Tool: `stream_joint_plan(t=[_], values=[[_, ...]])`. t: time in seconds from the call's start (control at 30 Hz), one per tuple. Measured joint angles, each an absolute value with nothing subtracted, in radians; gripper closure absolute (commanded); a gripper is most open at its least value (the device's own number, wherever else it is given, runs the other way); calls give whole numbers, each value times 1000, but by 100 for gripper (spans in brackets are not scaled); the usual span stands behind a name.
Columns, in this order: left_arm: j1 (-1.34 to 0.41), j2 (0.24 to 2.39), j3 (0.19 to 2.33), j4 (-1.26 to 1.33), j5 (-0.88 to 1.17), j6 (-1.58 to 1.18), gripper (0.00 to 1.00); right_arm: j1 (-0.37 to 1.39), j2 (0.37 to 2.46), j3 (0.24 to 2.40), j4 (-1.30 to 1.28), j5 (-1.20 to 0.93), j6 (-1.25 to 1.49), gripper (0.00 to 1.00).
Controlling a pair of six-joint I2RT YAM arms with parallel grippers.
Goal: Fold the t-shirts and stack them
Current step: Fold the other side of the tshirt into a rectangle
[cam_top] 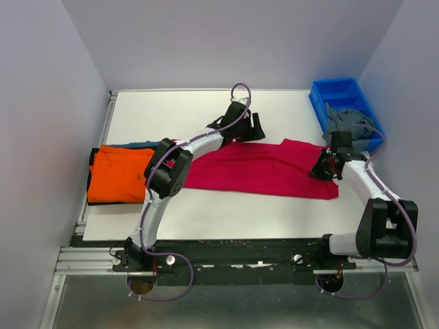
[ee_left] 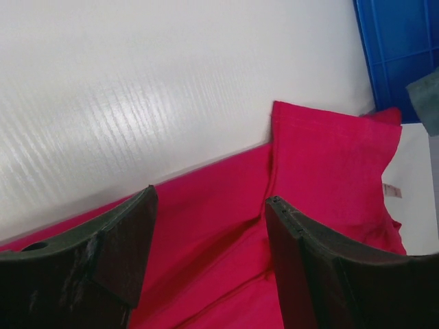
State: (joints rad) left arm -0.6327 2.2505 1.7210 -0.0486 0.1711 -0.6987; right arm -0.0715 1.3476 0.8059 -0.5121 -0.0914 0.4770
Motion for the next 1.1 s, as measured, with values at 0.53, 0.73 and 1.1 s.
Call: stream_joint_plan(t=[0.53, 0.73, 1.1], values=[[-668, 2455, 2040, -48, 287, -712, 23, -71, 1679, 1253, -529, 97, 468, 43], [-667, 2543, 2079, -41, 335, -763, 23, -71, 1856, 1354, -550, 109, 430, 37], [-667, 2640, 2169, 50, 403, -841, 26, -71, 1910, 1381, -556, 39, 373, 82]])
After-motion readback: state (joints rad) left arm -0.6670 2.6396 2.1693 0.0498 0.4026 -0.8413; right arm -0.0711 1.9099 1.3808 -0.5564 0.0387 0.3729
